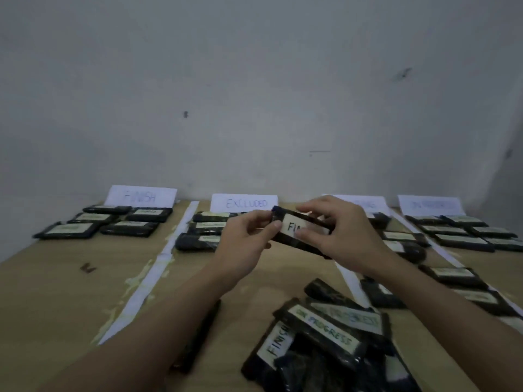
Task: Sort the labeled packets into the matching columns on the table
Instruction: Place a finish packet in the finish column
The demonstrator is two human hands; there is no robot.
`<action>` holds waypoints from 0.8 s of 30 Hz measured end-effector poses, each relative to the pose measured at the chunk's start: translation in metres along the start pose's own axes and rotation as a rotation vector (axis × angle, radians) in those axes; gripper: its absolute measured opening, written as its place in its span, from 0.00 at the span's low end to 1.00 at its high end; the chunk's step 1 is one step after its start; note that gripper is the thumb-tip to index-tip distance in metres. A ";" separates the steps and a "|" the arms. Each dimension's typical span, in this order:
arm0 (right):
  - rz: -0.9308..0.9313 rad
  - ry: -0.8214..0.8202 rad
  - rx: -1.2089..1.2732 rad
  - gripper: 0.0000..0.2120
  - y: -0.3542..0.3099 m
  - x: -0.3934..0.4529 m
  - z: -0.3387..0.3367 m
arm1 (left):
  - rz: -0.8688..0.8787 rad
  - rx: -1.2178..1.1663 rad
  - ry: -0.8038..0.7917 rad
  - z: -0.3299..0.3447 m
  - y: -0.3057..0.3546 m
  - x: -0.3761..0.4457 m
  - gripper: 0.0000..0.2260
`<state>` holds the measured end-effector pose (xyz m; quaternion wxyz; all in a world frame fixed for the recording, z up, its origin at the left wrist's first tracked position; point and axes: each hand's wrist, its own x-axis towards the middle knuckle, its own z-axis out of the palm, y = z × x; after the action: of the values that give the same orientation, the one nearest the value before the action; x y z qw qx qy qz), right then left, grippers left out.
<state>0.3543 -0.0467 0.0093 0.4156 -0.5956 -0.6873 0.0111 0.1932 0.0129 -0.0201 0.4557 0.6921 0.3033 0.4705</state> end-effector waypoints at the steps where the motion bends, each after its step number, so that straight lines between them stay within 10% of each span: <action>1: -0.041 -0.010 -0.035 0.22 -0.005 0.004 0.011 | -0.040 -0.043 0.032 -0.013 -0.002 -0.001 0.06; 13: -0.383 -0.253 -0.079 0.26 -0.092 0.090 0.206 | -0.297 0.092 0.503 -0.219 -0.062 -0.033 0.08; 24: -0.195 -0.414 -0.051 0.21 -0.105 0.125 0.336 | -0.206 0.890 0.145 -0.269 -0.119 -0.077 0.26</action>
<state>0.0800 0.1876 -0.0874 0.2496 -0.5215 -0.8124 0.0754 -0.0841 0.0885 -0.1198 0.1362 0.7519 0.5741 0.2940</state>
